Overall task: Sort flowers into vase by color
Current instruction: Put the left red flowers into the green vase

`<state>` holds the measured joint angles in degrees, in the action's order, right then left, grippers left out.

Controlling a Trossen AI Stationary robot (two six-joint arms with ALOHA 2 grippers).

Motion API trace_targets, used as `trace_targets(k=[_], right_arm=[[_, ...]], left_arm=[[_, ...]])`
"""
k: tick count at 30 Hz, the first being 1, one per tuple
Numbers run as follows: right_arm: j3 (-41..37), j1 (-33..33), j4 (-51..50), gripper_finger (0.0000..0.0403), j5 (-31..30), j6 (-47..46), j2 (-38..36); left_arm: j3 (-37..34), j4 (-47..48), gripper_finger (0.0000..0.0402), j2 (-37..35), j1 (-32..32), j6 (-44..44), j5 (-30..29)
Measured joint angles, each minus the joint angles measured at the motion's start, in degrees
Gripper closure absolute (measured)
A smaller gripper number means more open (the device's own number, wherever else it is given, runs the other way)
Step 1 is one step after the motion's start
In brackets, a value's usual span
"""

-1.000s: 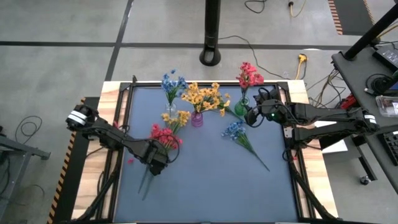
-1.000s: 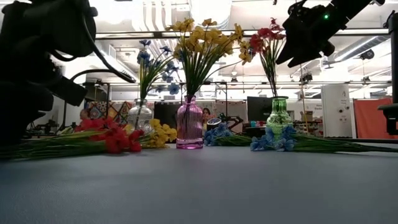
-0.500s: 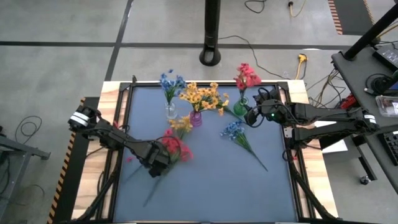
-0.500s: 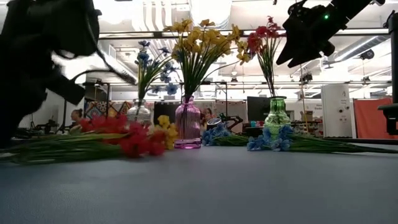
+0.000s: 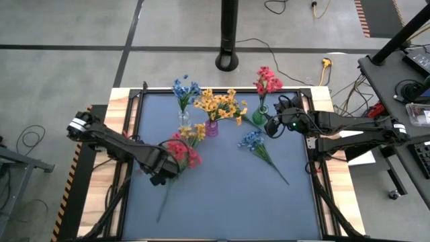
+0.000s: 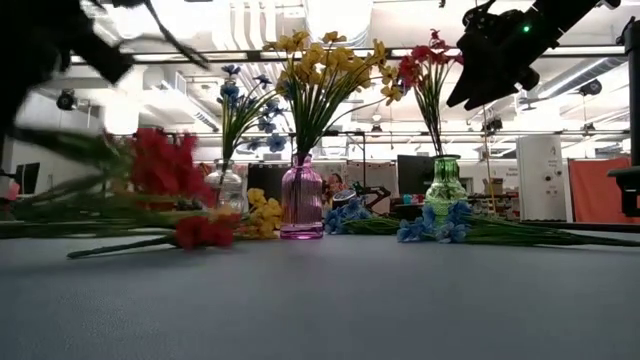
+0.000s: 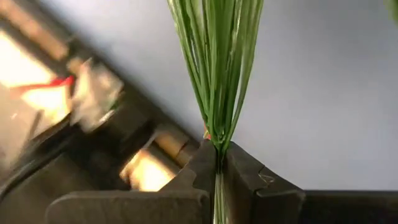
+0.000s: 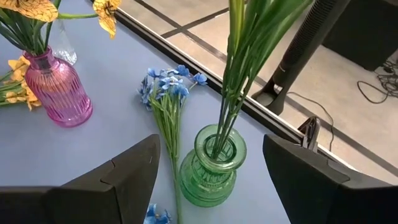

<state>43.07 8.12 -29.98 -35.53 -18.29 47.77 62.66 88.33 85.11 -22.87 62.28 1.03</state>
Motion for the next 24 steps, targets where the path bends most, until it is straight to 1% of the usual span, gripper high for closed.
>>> trace_targets(k=[1,2,4,5,7,9,11,14,18,20,21,23,24], right_arm=[[0.0,0.0,-0.02,0.0126,0.0,0.1,-0.04],[0.0,0.0,-0.09,0.0126,0.0,0.1,-0.08],[0.0,0.0,-0.25,0.0127,0.0,-0.14,-0.04],[0.0,0.0,-0.2,0.0128,0.0,-0.17,0.0],[-0.02,0.0,-0.2,0.0129,0.0,-0.09,0.02],[-0.02,0.0,-0.12,0.0128,0.0,-0.03,0.02],[-0.02,0.0,-0.22,0.0127,0.0,-0.01,0.02],[-0.02,0.0,-0.22,0.0128,0.0,0.24,0.02],[-0.02,0.0,-1.03,0.0131,0.0,0.43,0.0],[-0.18,-0.02,-1.22,0.013,0.02,0.7,0.0],[-0.31,-0.02,-1.27,0.013,0.12,1.11,-0.02],[-0.62,-0.18,-1.25,0.0128,1.28,1.66,-0.08],[-0.81,-0.49,-1.25,0.0128,1.56,1.79,-0.12]], left_arm=[[1.69,2.39,0.04,-0.27,0.11,0.78,0.52],[3.19,2.43,0.04,-0.86,0.18,1.09,1.53],[6.02,-0.7,0.04,-2.6,0.2,0.86,2.96],[8.17,-1.02,0.0401,-2.8,0.2,1.06,2.38],[12.56,-0.32,0.0401,-2.77,0.04,1.28,-1.21],[16.39,0.48,0.0401,-2.7,-0.39,1.21,-6.24],[19.15,1.81,0.0401,-2.72,-0.39,1.23,-10.59],[21.51,1.31,0.0401,-2.74,-0.53,-0.18,-15.03],[22.61,0.11,0.0401,-2.79,-1.21,-2.87,-18.48],[21.87,-5.55,0.0401,-2.85,-2.4,-8.66,-20.5],[20.91,-10.55,0.0401,-2.97,-3.37,-14.17,-21.34],[17.9,-24.71,0.0401,-3.26,-5.59,-28.67,-21.96],[15.81,-33.21,0.0402,-3.4,-6.56,-36.12,-21.72]])
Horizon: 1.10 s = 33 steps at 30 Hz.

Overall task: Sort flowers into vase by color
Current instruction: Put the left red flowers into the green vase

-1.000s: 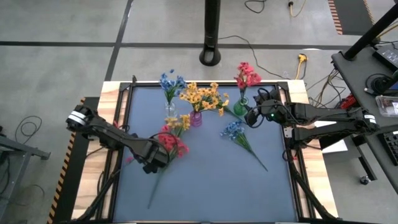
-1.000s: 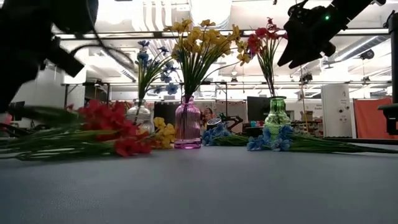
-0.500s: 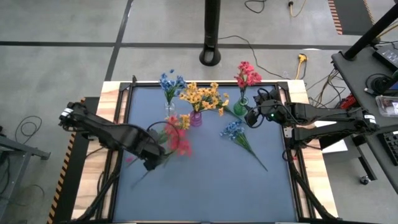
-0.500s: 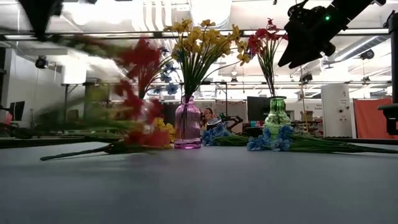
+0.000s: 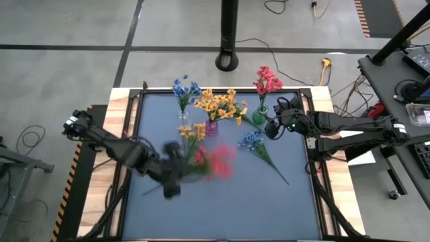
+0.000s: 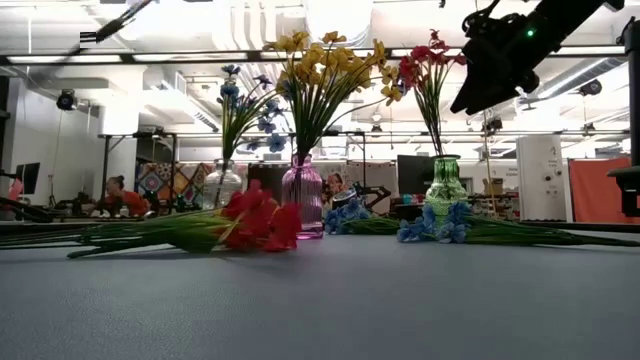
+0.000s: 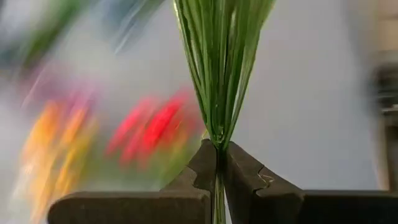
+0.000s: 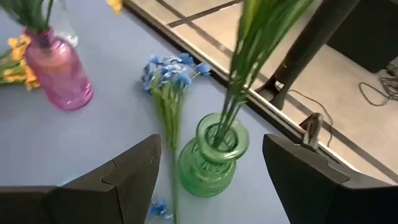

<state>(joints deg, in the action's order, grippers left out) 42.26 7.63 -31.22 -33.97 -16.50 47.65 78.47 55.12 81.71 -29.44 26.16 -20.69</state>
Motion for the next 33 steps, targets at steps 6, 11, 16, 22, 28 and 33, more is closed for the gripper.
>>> trace_targets(k=[6,11,16,22,28,33], right_arm=[[-0.63,-4.31,0.13,0.0133,2.25,0.08,-0.27],[-0.94,-10.19,3.33,0.0131,4.43,0.21,-0.1],[-1.03,-17.1,6.92,0.0137,4.43,0.63,0.07],[-3.21,-25.8,24.59,0.0143,5.99,8.92,3.45],[-3.24,-28.06,47.16,0.0137,14.14,16.65,11.93],[-3.17,-28.03,62.76,0.0124,15.1,22.72,20.69]], left_arm=[[-12.3,-32.39,0.0401,-0.28,1.3,-24.51,-0.3],[-23.54,-58.17,0.0401,-0.26,6.96,-33.6,2.82],[-31.81,-80.36,0.0401,-0.27,11.38,-36.18,8.5],[-37.78,-91.23,0.0401,-0.28,13.31,-36.64,8.3],[-40.78,-98.4,0.0401,0.3,13.81,-36.68,7.04],[-40.96,-102.81,0.0401,3.16,13.86,-37.81,5.0]])
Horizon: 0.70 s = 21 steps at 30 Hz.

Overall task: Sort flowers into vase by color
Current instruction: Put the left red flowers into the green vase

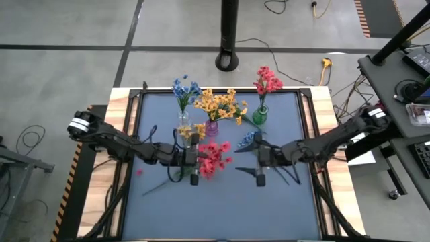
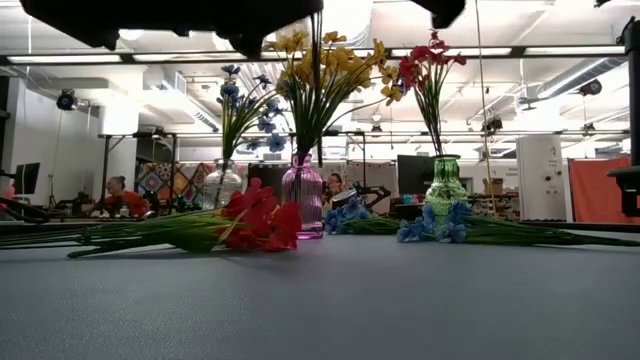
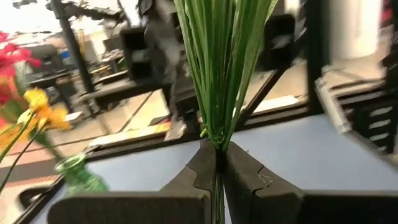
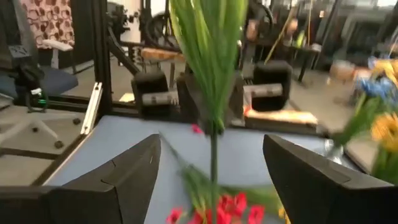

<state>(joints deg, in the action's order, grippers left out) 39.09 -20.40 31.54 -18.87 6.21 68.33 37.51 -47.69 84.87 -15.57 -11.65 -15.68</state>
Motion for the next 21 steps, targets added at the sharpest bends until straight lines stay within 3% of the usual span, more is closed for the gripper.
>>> trace_targets(k=[4,12,21], right_arm=[[1.59,0.29,7.93,0.0115,-2.73,0.98,5.16],[5.28,1.64,8.42,0.011,-3.66,1.65,10.7],[5.73,2.07,8.17,0.0168,-5.38,2.32,10.98]], left_arm=[[1.76,-0.1,0.0401,3.19,0.35,-1.32,-2.57],[5.94,-0.3,0.0401,7.89,0.5,-2.89,-6.34],[7.09,-0.25,0.0401,9.09,0.42,-2.8,-6.34]])
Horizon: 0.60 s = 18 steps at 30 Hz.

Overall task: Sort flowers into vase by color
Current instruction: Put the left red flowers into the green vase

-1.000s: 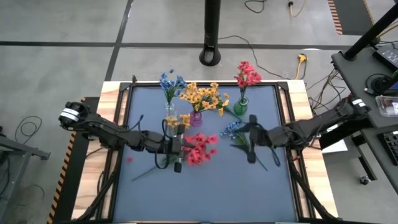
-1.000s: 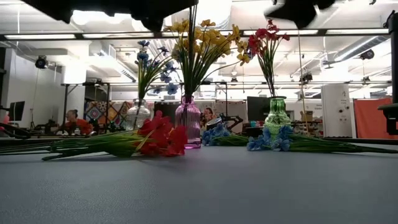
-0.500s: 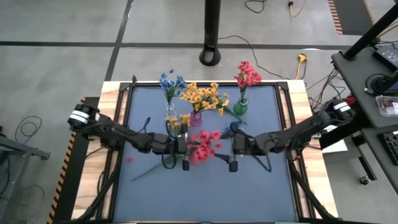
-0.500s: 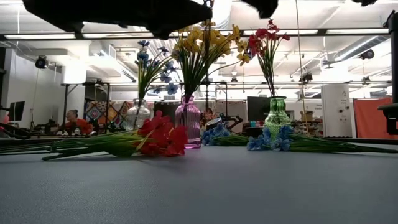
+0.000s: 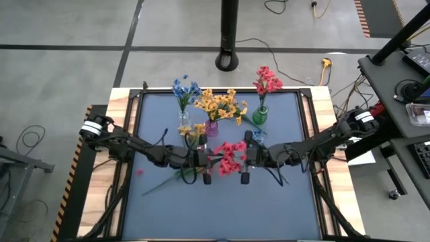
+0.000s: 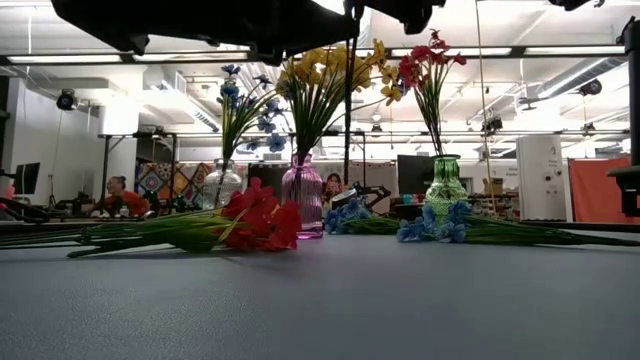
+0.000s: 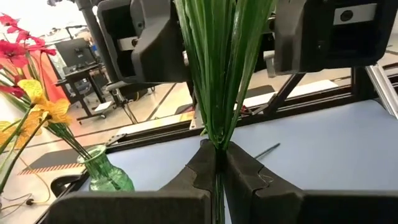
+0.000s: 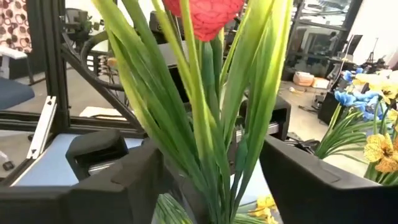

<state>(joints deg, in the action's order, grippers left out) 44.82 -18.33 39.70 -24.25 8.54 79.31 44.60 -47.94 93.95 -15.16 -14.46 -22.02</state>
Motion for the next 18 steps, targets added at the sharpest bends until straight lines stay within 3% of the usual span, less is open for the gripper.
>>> trace_targets(k=[18], right_arm=[[0.0,0.13,-0.15,0.0328,0.07,-0.44,0.44]], left_arm=[[1.27,0.0,0.0383,-0.02,0.02,0.0,-0.09]])
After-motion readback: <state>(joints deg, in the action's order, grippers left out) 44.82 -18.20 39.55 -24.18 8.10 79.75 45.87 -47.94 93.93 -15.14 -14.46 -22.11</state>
